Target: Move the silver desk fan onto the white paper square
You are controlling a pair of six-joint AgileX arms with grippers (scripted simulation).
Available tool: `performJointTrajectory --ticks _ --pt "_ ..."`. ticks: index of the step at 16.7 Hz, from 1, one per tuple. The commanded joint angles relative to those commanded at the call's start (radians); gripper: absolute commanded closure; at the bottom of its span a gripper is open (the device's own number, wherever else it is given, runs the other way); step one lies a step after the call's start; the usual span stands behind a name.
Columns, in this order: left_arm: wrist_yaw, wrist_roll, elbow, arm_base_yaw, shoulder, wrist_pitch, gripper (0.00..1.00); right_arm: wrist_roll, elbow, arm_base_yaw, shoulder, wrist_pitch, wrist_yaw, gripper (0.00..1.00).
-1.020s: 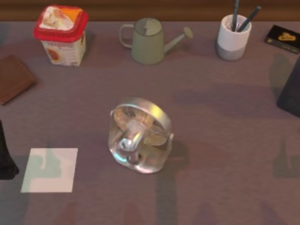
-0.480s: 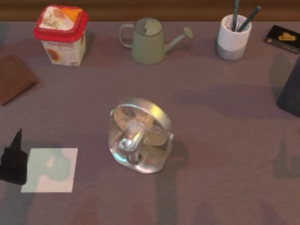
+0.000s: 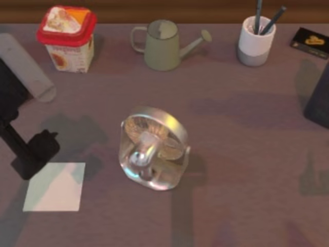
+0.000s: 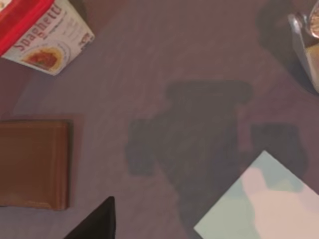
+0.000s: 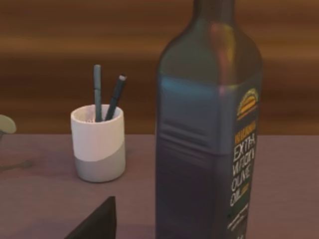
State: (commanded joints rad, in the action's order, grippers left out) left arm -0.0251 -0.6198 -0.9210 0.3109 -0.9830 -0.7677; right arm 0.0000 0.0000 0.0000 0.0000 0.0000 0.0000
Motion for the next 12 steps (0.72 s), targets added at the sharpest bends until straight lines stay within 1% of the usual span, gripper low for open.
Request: performJointTrajectory --ticks 7,12 --pt "0.002 -0.41 -0.656 0.183 -0.62 -0.411 0.0 0.0 0.0 0.0 0.0 0.0 0.0 0.0" --pt "0.014 -0.647 -1.023 0.28 -0.985 -0.639 0.0 0.0 0.0 0.0 0.0 0.0 0.0 0.0"
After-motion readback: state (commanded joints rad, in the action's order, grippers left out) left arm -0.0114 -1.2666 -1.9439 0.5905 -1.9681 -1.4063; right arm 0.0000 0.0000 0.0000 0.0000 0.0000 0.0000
